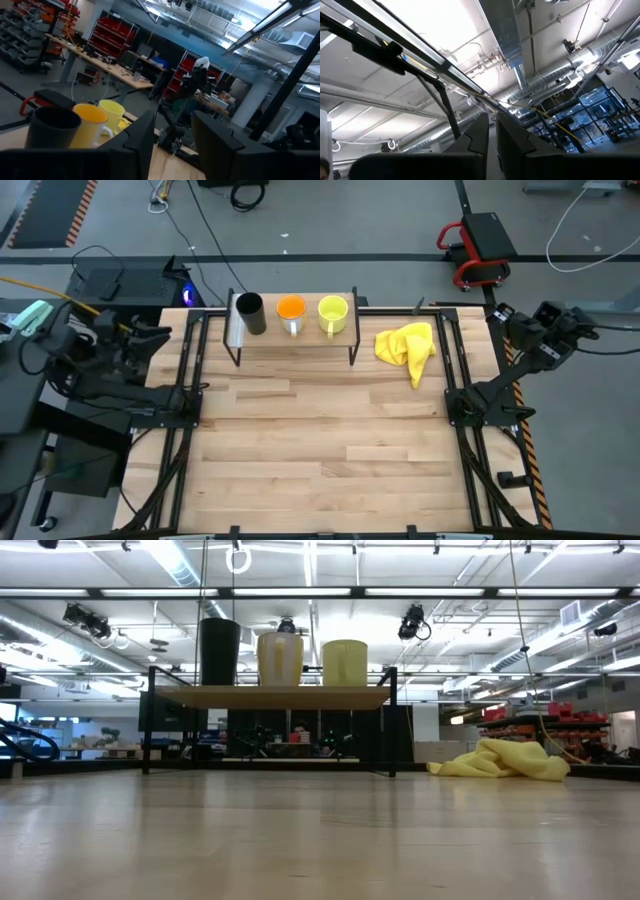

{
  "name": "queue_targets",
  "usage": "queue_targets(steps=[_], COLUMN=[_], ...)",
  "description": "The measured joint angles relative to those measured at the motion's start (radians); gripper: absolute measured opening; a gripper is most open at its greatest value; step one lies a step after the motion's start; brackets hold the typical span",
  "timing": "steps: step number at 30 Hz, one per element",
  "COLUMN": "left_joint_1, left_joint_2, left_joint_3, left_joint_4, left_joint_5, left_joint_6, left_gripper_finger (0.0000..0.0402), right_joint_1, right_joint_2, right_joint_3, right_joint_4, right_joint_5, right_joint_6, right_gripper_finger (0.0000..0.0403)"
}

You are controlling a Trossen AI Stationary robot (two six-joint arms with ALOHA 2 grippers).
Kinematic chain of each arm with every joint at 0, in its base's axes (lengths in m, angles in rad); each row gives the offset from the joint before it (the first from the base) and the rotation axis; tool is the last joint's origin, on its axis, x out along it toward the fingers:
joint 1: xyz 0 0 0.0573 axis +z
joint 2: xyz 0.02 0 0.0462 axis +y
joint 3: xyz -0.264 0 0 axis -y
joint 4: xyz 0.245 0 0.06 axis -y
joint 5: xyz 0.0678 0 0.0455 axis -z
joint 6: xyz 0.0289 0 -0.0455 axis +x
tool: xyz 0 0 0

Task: Stack small to large cups/mugs on shelf
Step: Return to Home Position

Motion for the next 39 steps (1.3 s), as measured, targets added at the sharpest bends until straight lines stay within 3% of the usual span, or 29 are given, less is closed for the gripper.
queue_targets(steps=[8, 17, 22, 25, 28, 33, 39], left_joint_1=[0.000, 0.005, 0.011, 0.011, 0.011, 0.011, 0.011], left_joint_2=[-0.135, -0.133, -0.132, -0.134, -0.133, -0.133, -0.134], left_joint_3=[-0.022, -0.083, -0.215, -0.279, -0.340, -0.424, -0.608], left_joint_4=[-0.045, -0.078, 0.118, 0.304, 0.341, 0.378, 0.638], left_joint_5=[-0.026, -0.025, 0.041, 0.100, 0.133, 0.126, 0.143], left_joint_6=[-0.029, -0.075, -0.047, -0.004, 0.004, -0.030, -0.046], left_gripper_finger=[0.0148, 0.0144, 0.0140, 0.0143, 0.0148, 0.0150, 0.0141], right_joint_1=[0.000, 0.000, 0.000, 0.000, 0.000, 0.000, 0.000], right_joint_2=[0.000, 0.006, 0.012, 0.011, 0.011, 0.011, 0.011], right_joint_3=[0.009, -0.020, -0.176, -0.306, -0.410, -0.498, -0.522], right_joint_4=[-0.014, 0.021, 0.244, 0.486, 0.652, 0.722, 0.740], right_joint_5=[-0.001, 0.003, -0.007, -0.096, -0.177, -0.172, -0.164], right_joint_6=[-0.003, 0.041, 0.034, 0.010, -0.012, 0.001, 0.012], right_gripper_finger=[0.0043, 0.0043, 0.0043, 0.0043, 0.0043, 0.0043, 0.0043])
